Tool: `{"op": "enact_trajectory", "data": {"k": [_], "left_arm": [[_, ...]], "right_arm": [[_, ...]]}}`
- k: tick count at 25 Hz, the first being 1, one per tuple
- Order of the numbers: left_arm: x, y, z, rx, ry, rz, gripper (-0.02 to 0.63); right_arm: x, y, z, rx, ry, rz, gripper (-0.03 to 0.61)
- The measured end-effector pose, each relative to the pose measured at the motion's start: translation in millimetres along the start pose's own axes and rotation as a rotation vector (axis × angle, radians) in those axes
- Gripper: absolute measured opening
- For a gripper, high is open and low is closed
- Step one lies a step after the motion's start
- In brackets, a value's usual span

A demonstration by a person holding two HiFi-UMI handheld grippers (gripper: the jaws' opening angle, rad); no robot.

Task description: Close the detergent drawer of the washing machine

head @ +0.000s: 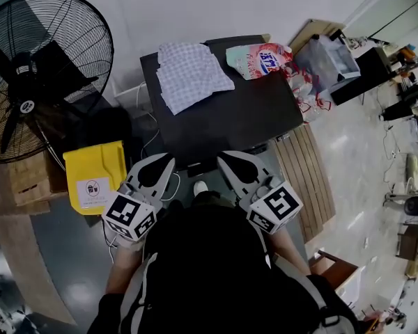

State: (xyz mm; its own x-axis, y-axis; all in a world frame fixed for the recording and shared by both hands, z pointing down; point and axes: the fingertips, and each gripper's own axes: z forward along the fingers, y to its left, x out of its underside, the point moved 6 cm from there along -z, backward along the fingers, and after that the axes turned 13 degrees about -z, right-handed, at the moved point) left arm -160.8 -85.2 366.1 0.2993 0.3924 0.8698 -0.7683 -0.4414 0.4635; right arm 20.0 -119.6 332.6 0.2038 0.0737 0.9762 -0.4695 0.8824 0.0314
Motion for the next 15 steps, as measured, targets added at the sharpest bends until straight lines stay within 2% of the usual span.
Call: {"op": "enact_trajectory", "data": {"k": [5, 15], "left_arm": [[-8.5, -2.1, -2.5, -0.003, -0.023, 0.013, 0.011], [-7.6, -6.8, -0.6, 0.012, -0.003, 0.028, 0.011]], "right_arm": [[0.9, 1.5, 1.2, 0.02, 0.011, -0.019, 0.017], [8.7, 3.2, 2.5, 0.017, 0.014, -0.003, 0.015]]}}
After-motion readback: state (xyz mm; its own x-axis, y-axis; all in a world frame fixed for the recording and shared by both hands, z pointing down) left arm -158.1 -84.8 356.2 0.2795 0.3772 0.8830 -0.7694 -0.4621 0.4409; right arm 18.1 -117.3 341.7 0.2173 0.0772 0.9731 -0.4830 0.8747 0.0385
